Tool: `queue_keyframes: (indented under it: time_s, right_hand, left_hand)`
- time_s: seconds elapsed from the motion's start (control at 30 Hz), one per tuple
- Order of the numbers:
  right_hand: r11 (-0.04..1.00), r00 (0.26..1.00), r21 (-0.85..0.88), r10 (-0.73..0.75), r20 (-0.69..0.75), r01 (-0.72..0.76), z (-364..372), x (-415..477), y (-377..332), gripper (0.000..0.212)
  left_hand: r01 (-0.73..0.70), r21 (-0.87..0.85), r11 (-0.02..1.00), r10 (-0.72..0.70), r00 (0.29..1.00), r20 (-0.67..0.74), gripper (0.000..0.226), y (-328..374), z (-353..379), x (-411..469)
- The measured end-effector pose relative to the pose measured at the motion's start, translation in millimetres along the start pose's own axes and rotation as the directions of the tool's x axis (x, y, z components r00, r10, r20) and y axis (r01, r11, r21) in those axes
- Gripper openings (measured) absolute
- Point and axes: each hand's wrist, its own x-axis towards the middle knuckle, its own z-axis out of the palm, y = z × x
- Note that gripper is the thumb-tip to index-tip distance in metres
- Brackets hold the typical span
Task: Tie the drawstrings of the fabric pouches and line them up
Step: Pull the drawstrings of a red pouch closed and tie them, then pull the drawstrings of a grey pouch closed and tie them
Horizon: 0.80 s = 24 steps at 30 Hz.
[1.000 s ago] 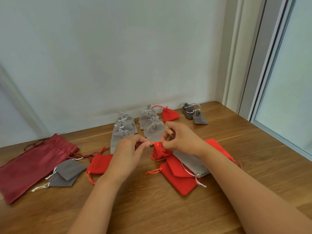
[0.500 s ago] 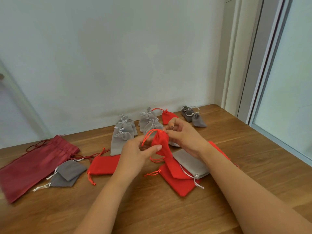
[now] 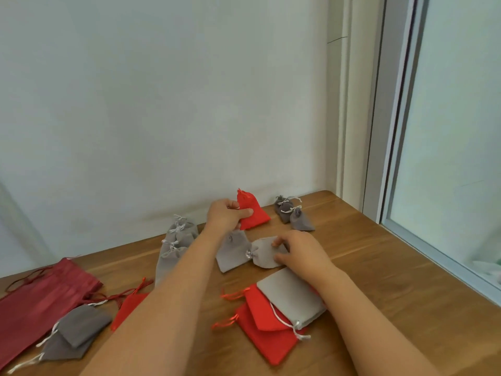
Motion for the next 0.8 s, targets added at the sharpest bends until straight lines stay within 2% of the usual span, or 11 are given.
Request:
queue_keyframes:
  time_s: [0.13,0.23,0.27,0.37,0.43,0.53,0.6,0.63,0.7,0.77,0.8]
  right_hand:
    - [0.997,0.997,0.027,0.078,-0.006,-0.078,-2.8,4.2,5.3,0.034]
    - [0.995,0.995,0.019,0.095,-0.001,-0.095,-4.8,4.7,6.7,0.038]
    - [0.995,0.995,0.021,0.101,-0.005,-0.101,-4.6,5.0,7.5,0.04]
    - [0.996,0.997,0.059,0.071,-0.019,-0.07,-3.0,5.2,8.0,0.047]
    - [0.997,0.999,0.082,-0.008,0.038,0.005,1.1,4.8,6.2,0.057]
    - [0.997,0.983,0.046,-0.068,0.172,0.061,7.5,2.8,2.2,0.067]
    - [0.997,0.981,0.02,-0.082,0.178,0.08,9.6,5.1,1.4,0.064]
    - [0.996,0.984,-0.003,-0.089,0.156,0.091,10.1,6.6,1.7,0.062]
    - [0.997,0.991,-0.001,-0.077,0.109,0.078,11.3,9.2,3.9,0.059]
    - [0.997,0.998,0.046,-0.061,0.036,0.059,13.3,11.0,7.6,0.046]
    - [0.994,0.998,0.088,-0.059,-0.008,0.06,14.7,10.4,6.8,0.037]
  left_hand:
    - [0.026,0.177,0.984,-0.019,0.999,-0.042,0.026,-11.8,22.1,38.3]
    - [0.008,0.366,0.931,-0.007,1.0,-0.003,0.023,-16.5,29.9,55.9]
    - [0.002,0.443,0.896,-0.013,1.0,0.02,0.026,-17.7,31.3,59.6]
    - [-0.038,0.705,0.708,0.001,0.999,0.053,0.045,-14.6,32.9,58.3]
    - [-0.054,0.772,0.634,0.041,0.999,0.036,0.042,-5.3,31.5,50.3]
    - [-0.156,0.759,0.632,0.222,0.975,0.016,0.013,11.3,18.4,33.0]
    - [-0.234,0.715,0.659,0.323,0.946,0.012,0.018,19.3,4.4,13.2]
    - [-0.252,0.674,0.694,0.328,0.944,0.014,0.015,20.8,-3.3,1.3]
    - [-0.218,0.597,0.772,0.218,0.973,0.074,0.009,17.7,-14.7,-21.0]
    - [-0.155,0.542,0.826,0.036,0.974,0.223,0.004,5.8,-21.0,-42.4]
    - [-0.14,0.507,0.85,-0.01,0.959,0.283,0.015,-2.2,-24.1,-51.7]
